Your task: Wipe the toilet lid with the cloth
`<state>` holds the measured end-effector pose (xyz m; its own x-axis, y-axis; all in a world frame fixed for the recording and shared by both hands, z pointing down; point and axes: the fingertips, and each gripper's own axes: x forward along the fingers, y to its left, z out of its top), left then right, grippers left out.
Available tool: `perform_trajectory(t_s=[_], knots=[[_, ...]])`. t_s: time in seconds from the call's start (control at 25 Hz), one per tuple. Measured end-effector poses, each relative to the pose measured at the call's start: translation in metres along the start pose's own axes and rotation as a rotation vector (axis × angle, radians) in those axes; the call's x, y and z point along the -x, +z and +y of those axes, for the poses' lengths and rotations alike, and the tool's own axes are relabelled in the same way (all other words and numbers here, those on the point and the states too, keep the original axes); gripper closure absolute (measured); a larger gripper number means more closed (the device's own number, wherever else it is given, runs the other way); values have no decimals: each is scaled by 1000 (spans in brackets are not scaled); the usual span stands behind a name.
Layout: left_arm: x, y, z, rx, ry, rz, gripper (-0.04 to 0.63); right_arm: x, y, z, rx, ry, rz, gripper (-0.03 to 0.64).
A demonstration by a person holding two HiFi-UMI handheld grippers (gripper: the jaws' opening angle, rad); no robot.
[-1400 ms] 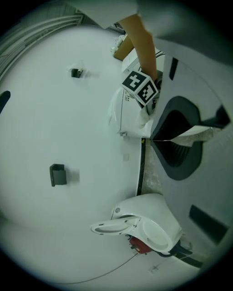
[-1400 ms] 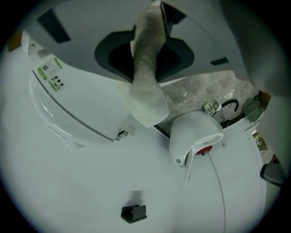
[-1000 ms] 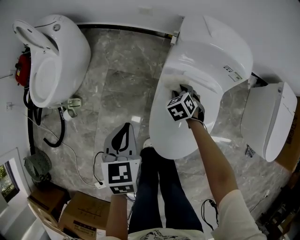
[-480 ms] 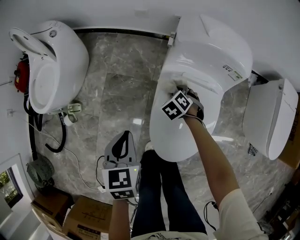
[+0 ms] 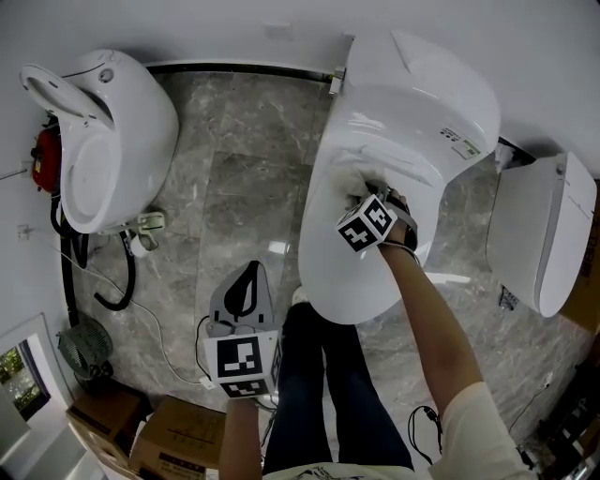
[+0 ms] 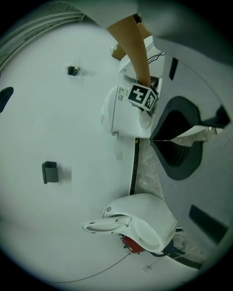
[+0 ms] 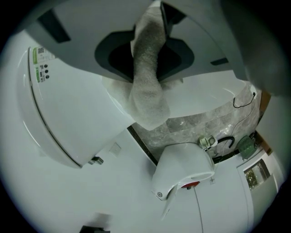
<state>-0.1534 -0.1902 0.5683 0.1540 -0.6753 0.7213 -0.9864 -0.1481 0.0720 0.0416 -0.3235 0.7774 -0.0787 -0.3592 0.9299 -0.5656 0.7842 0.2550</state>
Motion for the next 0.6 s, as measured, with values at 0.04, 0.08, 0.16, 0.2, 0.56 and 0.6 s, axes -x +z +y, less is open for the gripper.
perform_trajectory(t_s=[0.04, 0.08, 0.16, 0.2, 0.56, 0.6], knots=[[0, 0, -2, -4, -2, 0, 586, 1, -6, -2, -2, 0, 4, 505], [-1, 0, -4, -6, -4, 0, 586, 1, -12, -4, -5, -2, 8, 505], [-2, -1, -10, -8, -12, 3, 586, 4, -23, -9, -22, -2, 14, 503], [-3, 0, -13, -10, -17, 2, 586, 5, -29, -11, -35, 0, 15, 504], [-7, 3, -48, -48, -75, -3, 586, 16, -94, -34, -165, -15, 47, 503], [-7, 3, -50, -50, -80, -3, 586, 17, -100, -37, -180, -17, 52, 503]])
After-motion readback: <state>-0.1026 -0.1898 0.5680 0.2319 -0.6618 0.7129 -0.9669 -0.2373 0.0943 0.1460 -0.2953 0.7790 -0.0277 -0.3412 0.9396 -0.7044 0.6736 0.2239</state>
